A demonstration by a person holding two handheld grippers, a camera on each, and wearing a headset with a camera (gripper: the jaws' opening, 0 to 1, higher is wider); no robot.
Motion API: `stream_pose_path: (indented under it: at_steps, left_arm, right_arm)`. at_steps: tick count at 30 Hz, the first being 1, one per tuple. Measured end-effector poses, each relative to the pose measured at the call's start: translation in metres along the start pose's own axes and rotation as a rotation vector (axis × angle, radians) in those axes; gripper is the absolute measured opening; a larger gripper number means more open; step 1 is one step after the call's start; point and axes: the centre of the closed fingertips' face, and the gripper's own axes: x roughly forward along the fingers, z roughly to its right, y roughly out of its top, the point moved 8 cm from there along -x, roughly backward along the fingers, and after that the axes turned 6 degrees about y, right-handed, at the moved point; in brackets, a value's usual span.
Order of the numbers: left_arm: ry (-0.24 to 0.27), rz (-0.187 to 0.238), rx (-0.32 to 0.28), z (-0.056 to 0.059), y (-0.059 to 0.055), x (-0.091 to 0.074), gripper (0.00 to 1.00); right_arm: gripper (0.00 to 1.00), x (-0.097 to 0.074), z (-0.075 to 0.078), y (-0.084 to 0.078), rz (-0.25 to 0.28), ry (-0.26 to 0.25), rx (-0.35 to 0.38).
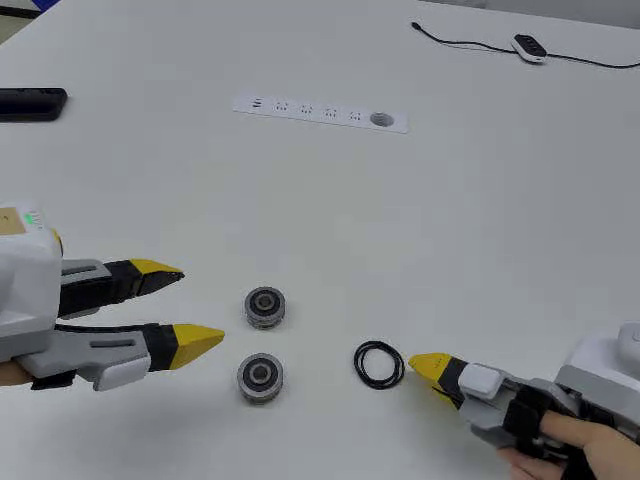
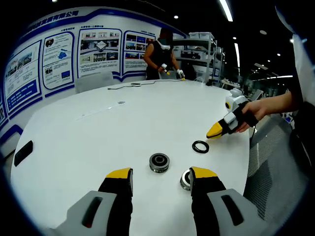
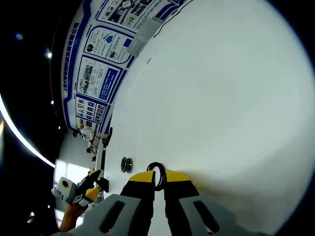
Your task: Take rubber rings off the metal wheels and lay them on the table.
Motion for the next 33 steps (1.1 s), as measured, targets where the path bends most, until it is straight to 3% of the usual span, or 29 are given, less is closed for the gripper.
stream_pose_path:
  at_steps: [2, 4, 8, 13, 18, 22, 26, 33]
  left_arm:
    - [0.009, 0.011, -0.002, -0.001, 0.0, -0.001, 0.48]
    - [0.016, 0.026, -0.013, -0.002, 0.001, -0.004, 0.48]
    - [0.037, 0.06, -0.024, -0.005, 0.003, -0.008, 0.48]
    - [0.063, 0.077, -0.025, -0.007, 0.0, -0.015, 0.51]
    - [0.077, 0.081, -0.022, -0.005, -0.006, -0.024, 0.54]
    - [0.088, 0.081, -0.032, -0.004, -0.012, -0.03, 0.57]
    - [0.093, 0.072, -0.043, -0.001, -0.019, -0.036, 0.61]
    - [0.09, 0.056, -0.05, 0.009, -0.028, -0.044, 0.67]
  right_arm:
    - [0.08, -0.003, -0.005, 0.009, 0.038, 0.02, -0.099]
    - [0.1, -0.006, -0.011, 0.018, 0.087, 0.042, -0.25]
    - [0.11, -0.015, -0.023, 0.029, 0.099, 0.041, -0.572]
    - [0.13, -0.024, -0.025, 0.031, 0.068, -0.01, -0.816]
    - [0.16, -0.032, -0.022, 0.028, 0.027, -0.044, -0.917]
    - [0.22, -0.037, -0.023, 0.024, 0.002, -0.039, -0.952]
    - [0.28, -0.04, -0.021, 0.017, -0.097, -0.076, -1.086]
    - [0.42, -0.041, -0.016, 0.005, -0.172, -0.074, -1.121]
